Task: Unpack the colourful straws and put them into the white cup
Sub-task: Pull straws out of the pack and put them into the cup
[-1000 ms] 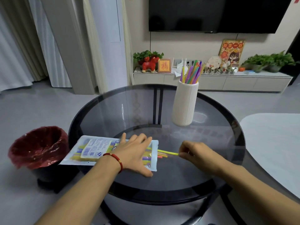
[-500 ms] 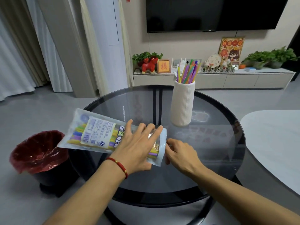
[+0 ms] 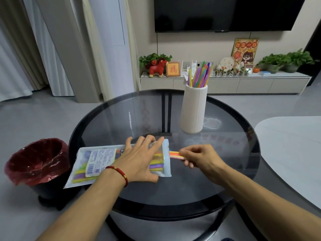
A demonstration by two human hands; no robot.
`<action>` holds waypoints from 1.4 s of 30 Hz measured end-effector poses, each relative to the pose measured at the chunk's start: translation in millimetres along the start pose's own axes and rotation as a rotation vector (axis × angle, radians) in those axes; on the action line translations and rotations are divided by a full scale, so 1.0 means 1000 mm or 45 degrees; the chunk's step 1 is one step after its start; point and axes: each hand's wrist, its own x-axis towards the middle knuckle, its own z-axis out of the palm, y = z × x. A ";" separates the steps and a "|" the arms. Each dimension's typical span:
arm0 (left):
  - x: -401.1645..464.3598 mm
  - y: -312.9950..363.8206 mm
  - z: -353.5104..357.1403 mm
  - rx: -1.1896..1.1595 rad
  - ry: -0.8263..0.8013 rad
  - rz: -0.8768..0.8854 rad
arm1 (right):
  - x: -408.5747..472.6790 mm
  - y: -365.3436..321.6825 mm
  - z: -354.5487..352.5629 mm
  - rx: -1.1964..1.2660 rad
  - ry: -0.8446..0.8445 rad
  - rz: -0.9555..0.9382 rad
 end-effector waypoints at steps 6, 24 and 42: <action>0.005 0.003 -0.001 -0.056 -0.007 0.031 | -0.001 0.005 -0.019 0.191 0.056 0.074; 0.014 0.005 0.000 0.015 0.034 0.009 | 0.003 0.007 -0.007 -0.164 0.176 -0.115; 0.034 0.041 0.013 -0.334 -0.026 -0.146 | -0.037 -0.049 -0.077 -0.122 0.023 -0.395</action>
